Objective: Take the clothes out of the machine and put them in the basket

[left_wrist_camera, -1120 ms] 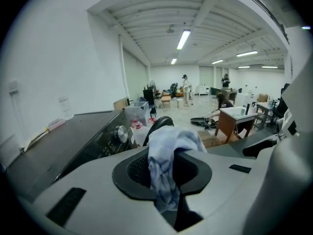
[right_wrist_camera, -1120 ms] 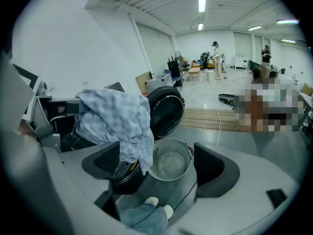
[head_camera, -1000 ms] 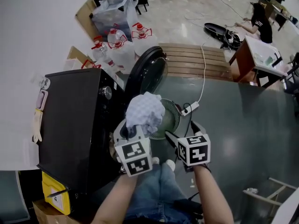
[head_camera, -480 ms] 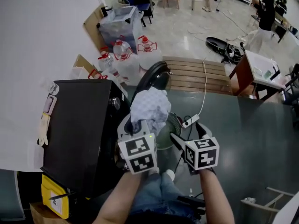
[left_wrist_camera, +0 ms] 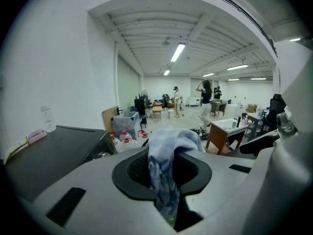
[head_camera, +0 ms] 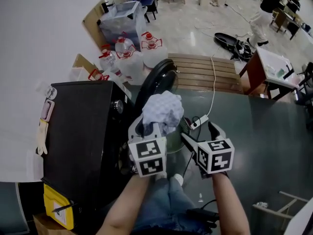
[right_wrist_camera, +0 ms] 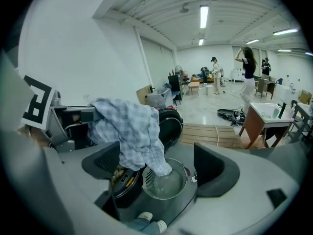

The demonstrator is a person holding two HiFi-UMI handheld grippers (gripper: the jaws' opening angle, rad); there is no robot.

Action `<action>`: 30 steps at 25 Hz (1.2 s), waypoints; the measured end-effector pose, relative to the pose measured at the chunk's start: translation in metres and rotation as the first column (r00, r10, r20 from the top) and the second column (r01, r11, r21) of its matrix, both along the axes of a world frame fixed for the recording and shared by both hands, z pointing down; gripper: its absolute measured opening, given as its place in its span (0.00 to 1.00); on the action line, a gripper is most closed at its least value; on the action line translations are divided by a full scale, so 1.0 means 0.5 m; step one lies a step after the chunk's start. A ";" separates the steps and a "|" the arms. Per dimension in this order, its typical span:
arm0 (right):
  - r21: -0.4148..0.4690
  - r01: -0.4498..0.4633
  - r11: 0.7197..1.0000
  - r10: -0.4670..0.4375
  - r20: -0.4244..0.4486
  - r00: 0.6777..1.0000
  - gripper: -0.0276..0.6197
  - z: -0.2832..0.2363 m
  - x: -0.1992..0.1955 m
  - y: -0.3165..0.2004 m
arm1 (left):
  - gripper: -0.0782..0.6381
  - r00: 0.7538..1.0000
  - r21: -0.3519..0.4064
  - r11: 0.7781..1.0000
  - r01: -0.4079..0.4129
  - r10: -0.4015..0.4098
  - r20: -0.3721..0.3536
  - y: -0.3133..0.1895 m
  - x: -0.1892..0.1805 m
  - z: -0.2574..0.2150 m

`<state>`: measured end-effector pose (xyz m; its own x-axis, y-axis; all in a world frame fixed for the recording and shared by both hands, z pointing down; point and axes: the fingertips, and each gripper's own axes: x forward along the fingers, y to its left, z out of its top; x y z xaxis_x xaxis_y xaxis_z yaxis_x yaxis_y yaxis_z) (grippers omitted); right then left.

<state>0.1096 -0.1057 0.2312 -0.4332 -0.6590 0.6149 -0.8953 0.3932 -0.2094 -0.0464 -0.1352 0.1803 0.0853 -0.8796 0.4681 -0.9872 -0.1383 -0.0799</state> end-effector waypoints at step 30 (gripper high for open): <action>-0.053 -0.040 0.998 0.040 0.007 0.999 0.77 0.431 0.011 -0.074 | 0.20 0.987 -0.154 0.976 -0.153 0.157 0.015 -0.108 0.023 0.476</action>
<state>0.1153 -0.1429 0.4467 -0.4124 -0.6426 0.6457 -0.9083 0.3451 -0.2366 -0.0347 -0.1894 0.4185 0.2011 -0.7747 0.5994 -0.9505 -0.3024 -0.0720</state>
